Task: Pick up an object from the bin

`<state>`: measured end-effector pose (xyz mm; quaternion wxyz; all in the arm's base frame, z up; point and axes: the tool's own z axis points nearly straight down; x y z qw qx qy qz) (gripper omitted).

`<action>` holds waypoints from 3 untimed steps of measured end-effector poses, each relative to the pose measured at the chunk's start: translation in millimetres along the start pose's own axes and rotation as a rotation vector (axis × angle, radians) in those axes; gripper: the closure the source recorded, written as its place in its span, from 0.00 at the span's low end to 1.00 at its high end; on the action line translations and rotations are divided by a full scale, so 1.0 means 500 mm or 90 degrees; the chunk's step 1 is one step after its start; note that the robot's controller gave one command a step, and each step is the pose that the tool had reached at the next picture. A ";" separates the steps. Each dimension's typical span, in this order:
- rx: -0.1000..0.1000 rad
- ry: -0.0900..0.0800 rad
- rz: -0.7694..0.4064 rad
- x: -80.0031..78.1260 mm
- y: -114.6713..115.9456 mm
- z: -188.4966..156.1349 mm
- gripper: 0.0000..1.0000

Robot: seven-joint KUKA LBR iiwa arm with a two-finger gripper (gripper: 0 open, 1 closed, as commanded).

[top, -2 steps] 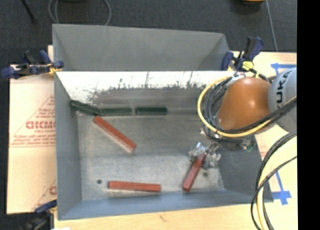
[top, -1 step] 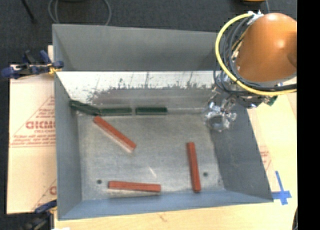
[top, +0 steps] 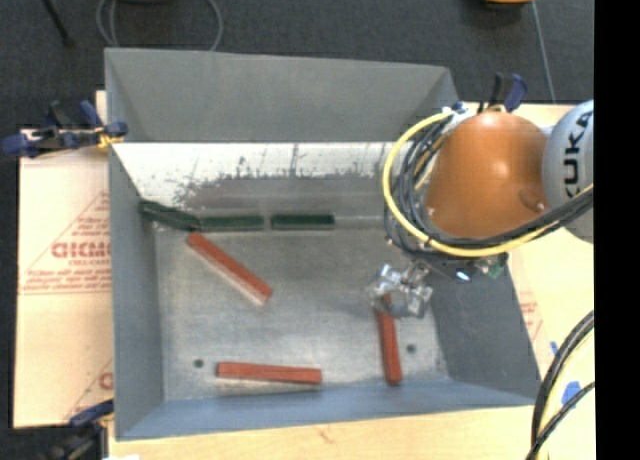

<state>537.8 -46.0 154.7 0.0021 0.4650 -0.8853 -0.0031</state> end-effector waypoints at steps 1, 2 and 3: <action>0.006 -0.003 0.002 -0.001 -0.007 -0.009 0.00; 0.003 0.000 -0.190 0.007 -0.003 0.171 0.00; 0.006 -0.001 -0.190 0.006 -0.005 0.167 1.00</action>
Offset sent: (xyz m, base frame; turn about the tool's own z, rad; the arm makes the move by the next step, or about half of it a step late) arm 0.0000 0.0000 0.0000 0.0000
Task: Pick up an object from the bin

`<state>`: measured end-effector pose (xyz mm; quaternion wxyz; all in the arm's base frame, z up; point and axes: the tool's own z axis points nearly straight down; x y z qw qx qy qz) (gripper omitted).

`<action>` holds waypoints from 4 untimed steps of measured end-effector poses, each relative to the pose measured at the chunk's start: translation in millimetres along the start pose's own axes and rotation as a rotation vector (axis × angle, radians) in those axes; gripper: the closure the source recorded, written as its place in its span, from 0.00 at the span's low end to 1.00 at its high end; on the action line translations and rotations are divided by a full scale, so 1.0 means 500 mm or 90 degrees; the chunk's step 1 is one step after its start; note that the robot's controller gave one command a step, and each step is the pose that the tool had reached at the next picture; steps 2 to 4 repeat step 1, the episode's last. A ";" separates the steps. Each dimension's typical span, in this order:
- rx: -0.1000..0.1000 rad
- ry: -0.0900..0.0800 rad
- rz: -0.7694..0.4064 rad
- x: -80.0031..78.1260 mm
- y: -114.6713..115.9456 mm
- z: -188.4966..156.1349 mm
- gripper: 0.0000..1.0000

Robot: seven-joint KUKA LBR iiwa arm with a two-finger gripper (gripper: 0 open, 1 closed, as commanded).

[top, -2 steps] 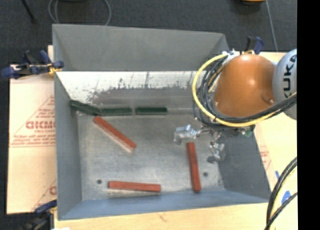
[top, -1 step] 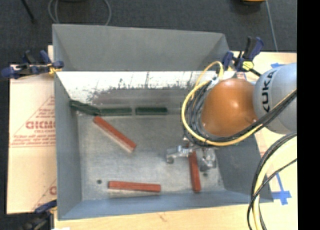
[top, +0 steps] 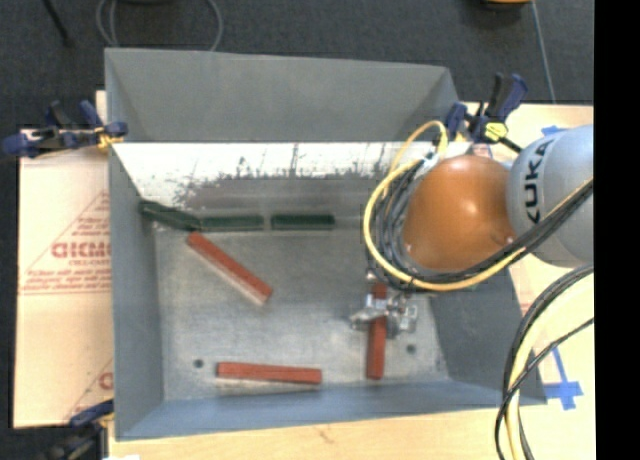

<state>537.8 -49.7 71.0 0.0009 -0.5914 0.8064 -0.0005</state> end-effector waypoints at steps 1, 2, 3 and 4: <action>0.006 0.001 0.067 0.193 -0.023 -0.340 1.00; 0.006 0.001 0.067 0.193 -0.023 -0.340 1.00; 0.006 0.001 0.067 0.193 -0.023 -0.340 1.00; 0.006 0.001 0.067 0.193 -0.023 -0.340 1.00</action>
Offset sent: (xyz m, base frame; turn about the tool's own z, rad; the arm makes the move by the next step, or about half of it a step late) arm -0.0198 -0.0914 0.1654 0.0975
